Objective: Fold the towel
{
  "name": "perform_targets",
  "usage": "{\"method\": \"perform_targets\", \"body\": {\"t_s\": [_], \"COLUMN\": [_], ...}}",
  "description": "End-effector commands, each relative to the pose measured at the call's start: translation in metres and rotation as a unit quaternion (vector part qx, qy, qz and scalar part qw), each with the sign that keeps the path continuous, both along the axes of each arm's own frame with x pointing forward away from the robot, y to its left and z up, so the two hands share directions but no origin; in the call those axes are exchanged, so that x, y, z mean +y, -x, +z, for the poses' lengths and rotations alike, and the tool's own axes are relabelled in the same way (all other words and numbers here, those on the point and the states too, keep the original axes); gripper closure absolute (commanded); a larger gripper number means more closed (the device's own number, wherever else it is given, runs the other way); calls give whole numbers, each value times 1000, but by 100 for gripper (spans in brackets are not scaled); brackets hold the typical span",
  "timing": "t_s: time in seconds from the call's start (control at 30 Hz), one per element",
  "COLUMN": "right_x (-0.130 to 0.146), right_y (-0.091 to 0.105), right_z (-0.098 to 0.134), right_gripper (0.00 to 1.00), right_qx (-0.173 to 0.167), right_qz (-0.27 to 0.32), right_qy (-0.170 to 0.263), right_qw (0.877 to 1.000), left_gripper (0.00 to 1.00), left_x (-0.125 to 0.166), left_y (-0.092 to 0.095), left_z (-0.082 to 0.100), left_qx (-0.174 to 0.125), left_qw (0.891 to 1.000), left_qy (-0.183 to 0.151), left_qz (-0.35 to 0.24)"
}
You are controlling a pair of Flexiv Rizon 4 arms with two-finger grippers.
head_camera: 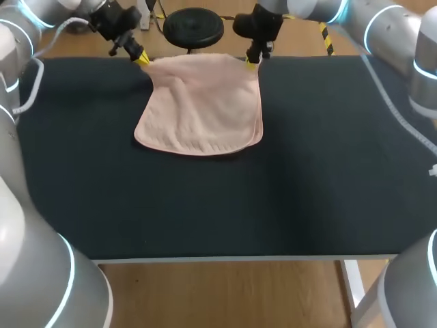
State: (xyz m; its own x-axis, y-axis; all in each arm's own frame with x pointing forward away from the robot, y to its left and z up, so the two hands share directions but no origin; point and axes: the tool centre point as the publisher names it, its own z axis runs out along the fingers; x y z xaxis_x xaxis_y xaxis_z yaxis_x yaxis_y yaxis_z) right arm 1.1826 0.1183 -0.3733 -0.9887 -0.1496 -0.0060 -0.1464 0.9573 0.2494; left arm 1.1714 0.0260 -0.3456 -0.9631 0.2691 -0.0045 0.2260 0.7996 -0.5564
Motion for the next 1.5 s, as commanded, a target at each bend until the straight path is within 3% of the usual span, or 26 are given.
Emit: {"method": "perform_targets", "body": {"t_s": [0.03, 0.27, 0.53, 0.93, 1.23, 1.5], "right_x": [-23, -21, -15, -25, -19, -22], "right_y": [82, 118, 143, 187, 207, 209], "right_z": [36, 49, 54, 39, 15, 5], "right_gripper": [100, 100, 100, 100, 100, 100], "right_qx": [-74, -96, -123, -107, -87, -88], "right_qz": [-22, -21, -13, -13, -21, -37], "right_qy": [-2, 22, 46, 85, 92, 85], "right_qw": [997, 995, 991, 991, 992, 992], "left_gripper": [100, 100, 100, 100, 100, 100], "left_x": [5, 3, 1, 19, 25, 19], "left_y": [13, 47, 83, 134, 156, 158], "left_z": [12, 19, 8, 11, -1, -11], "left_qx": [50, 52, 68, 83, 110, 121], "left_qw": [998, 998, 997, 996, 993, 992], "left_qy": [-20, -12, -11, -26, -32, -22], "left_qz": [-30, -20, -24, -3, 2, -4]}}
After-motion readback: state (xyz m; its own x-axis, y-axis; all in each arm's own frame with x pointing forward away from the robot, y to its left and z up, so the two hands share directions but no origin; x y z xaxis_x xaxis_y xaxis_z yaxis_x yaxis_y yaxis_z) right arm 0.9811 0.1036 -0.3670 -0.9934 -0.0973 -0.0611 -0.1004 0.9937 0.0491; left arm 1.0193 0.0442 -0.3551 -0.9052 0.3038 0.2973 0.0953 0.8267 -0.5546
